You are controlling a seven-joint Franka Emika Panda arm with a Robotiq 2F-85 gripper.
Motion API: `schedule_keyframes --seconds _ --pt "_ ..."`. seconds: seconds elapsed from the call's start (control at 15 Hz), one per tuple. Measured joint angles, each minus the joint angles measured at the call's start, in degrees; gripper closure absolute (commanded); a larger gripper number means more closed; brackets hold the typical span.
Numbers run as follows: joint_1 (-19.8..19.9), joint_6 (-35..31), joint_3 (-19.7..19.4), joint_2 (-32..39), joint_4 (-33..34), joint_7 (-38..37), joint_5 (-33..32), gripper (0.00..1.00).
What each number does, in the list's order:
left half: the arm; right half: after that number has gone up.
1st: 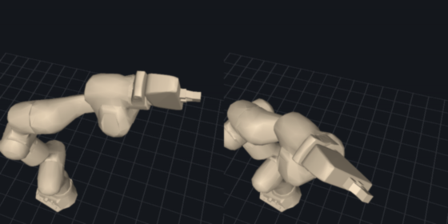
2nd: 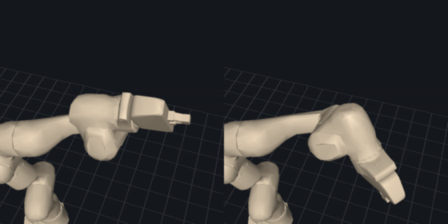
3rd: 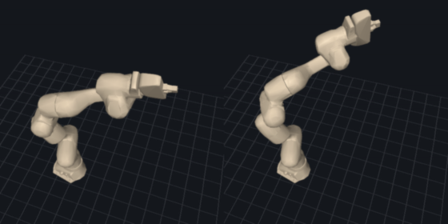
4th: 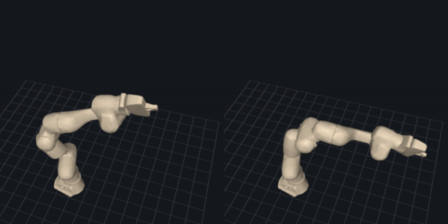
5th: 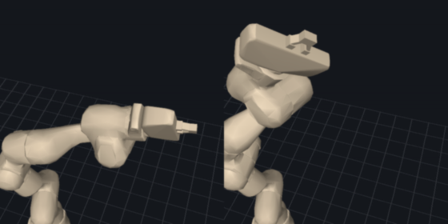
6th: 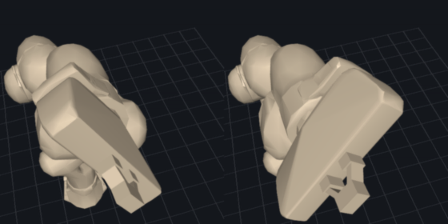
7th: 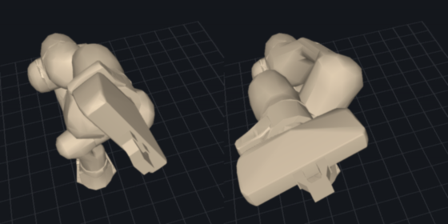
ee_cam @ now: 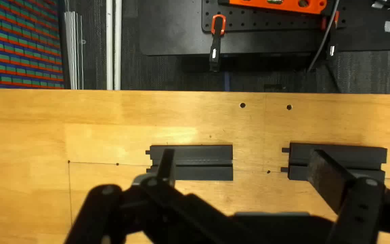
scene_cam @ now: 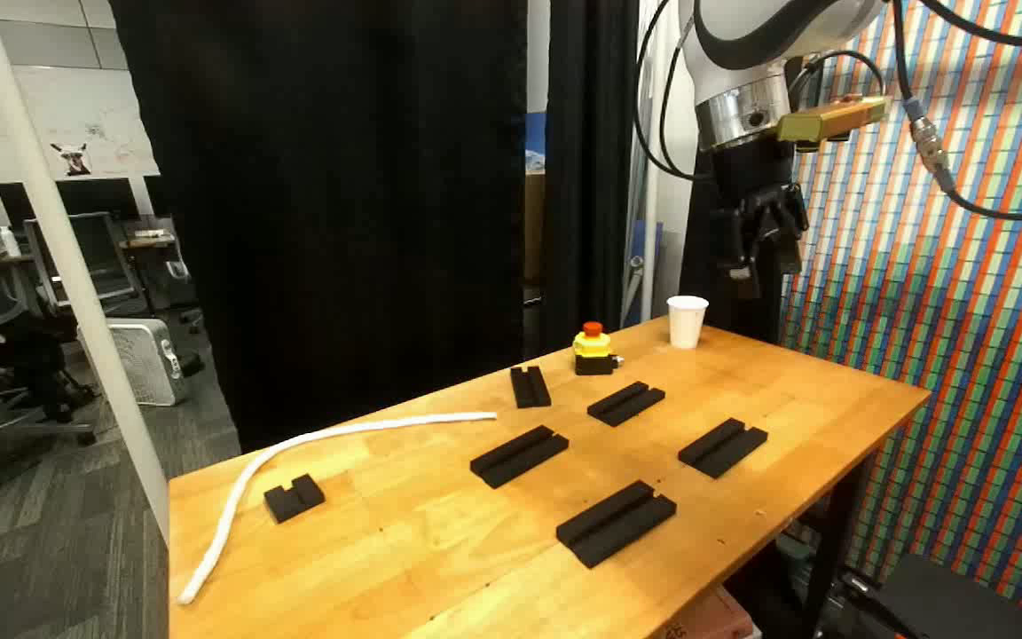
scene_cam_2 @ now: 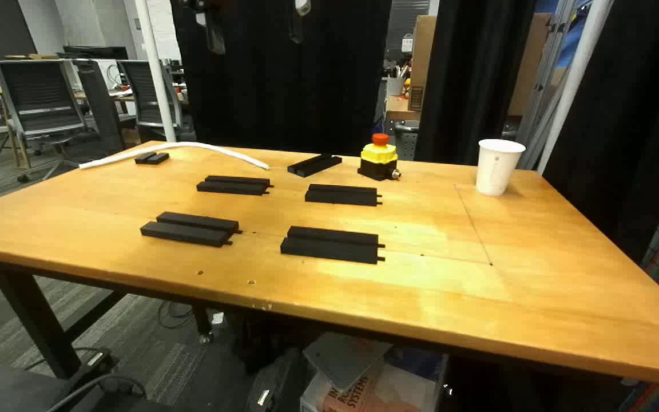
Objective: Connect four black pieces together
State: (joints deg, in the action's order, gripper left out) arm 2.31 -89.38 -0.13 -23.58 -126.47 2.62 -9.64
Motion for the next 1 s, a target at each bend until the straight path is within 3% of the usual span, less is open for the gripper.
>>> schedule_keyframes --seconds 0.6,1.0 --pt "-0.1 -0.3 -0.2 0.0 0.1 -0.3 0.7 0.0" --pt "0.0 -6.8 -1.4 3.4 1.4 -7.5 11.4 0.0"
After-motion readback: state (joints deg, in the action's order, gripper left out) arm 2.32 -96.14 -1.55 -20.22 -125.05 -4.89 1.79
